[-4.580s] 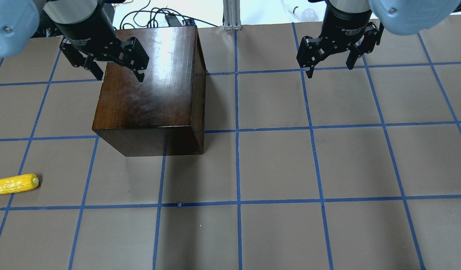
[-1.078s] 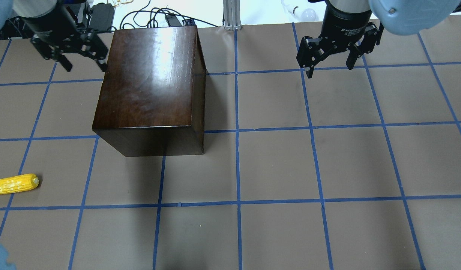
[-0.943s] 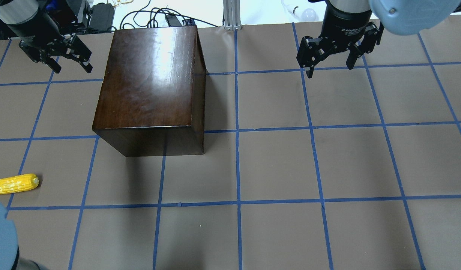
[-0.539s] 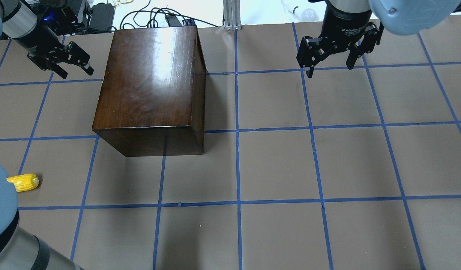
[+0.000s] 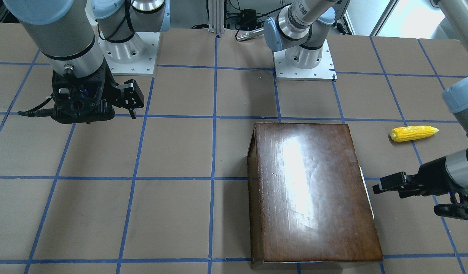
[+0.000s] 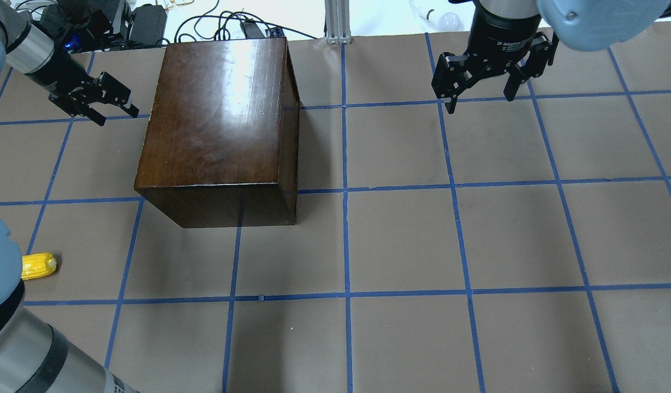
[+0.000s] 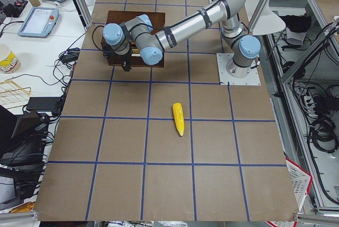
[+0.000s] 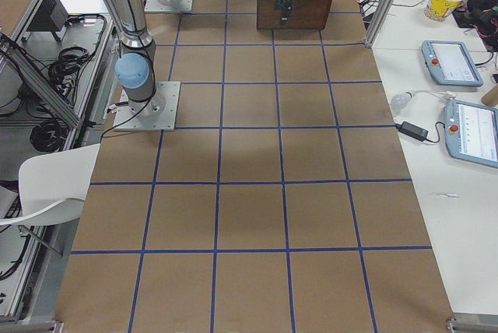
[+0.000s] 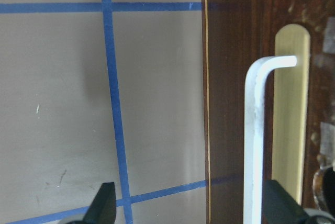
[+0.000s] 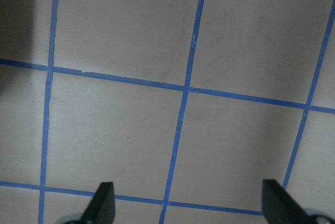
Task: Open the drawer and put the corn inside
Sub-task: 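Move the left gripper down beside the cabinet to the drawer handle, then close the left gripper on the white drawer handle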
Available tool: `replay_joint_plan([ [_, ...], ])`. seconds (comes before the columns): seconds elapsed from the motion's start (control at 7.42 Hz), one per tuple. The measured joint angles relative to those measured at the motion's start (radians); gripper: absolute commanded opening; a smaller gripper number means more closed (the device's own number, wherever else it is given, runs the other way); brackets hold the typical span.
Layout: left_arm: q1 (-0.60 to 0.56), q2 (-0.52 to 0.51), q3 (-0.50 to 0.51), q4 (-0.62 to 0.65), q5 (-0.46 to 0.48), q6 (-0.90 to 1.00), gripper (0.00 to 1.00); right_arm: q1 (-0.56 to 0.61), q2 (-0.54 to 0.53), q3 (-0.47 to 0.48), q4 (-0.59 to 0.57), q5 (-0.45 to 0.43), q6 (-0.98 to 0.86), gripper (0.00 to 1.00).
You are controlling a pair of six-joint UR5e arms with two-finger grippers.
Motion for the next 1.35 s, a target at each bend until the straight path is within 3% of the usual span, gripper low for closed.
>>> replay_joint_plan([
  [1.35, -0.004, -0.006, -0.062, 0.01, -0.038, 0.002, 1.0, 0.0, 0.0, 0.0, 0.0, 0.0, -0.001, 1.0],
])
